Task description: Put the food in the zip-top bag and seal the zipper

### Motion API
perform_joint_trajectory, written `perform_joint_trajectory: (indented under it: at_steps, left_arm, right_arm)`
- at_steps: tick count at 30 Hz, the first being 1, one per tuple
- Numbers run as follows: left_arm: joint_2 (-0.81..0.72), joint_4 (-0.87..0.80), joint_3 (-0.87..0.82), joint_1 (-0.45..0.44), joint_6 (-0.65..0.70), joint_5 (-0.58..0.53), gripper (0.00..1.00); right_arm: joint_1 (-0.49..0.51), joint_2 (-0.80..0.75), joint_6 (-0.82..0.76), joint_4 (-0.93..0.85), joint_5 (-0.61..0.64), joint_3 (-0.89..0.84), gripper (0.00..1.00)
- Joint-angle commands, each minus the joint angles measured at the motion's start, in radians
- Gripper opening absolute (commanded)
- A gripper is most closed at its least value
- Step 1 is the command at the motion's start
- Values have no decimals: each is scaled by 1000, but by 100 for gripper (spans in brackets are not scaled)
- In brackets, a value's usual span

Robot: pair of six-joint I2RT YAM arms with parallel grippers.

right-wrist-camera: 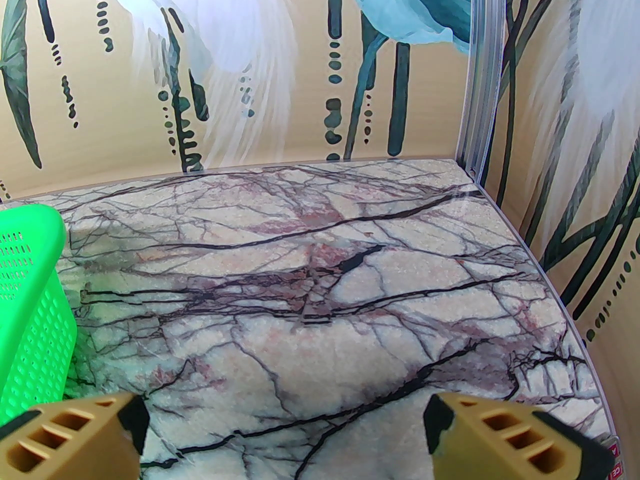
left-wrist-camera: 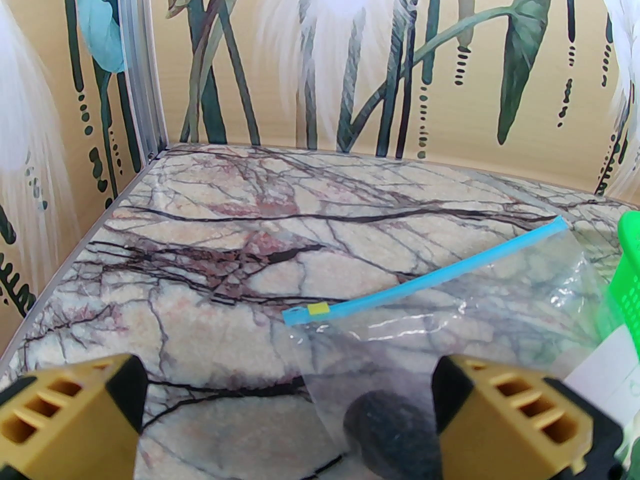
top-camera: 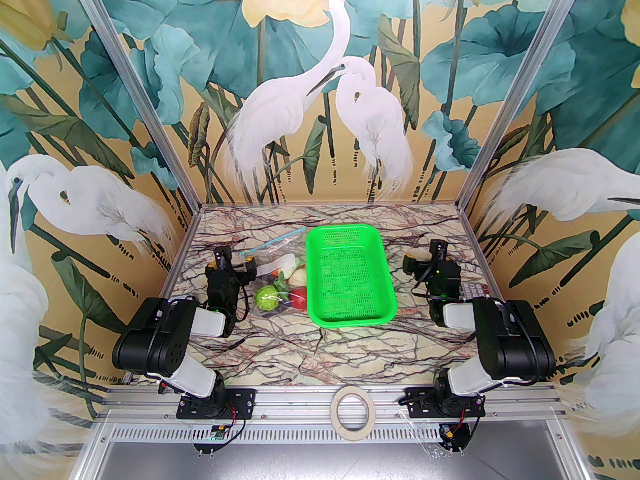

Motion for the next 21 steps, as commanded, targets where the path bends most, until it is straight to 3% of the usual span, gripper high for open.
perform_joint_trajectory:
  at_steps: [1, 21]
  left_arm:
    - [-15, 4, -3, 6, 0, -5, 100]
    - [-17, -25, 11, 9, -3, 9, 100]
  right_arm:
    - [5, -5, -6, -2, 9, -2, 99]
    - [5, -6, -7, -2, 9, -2, 99]
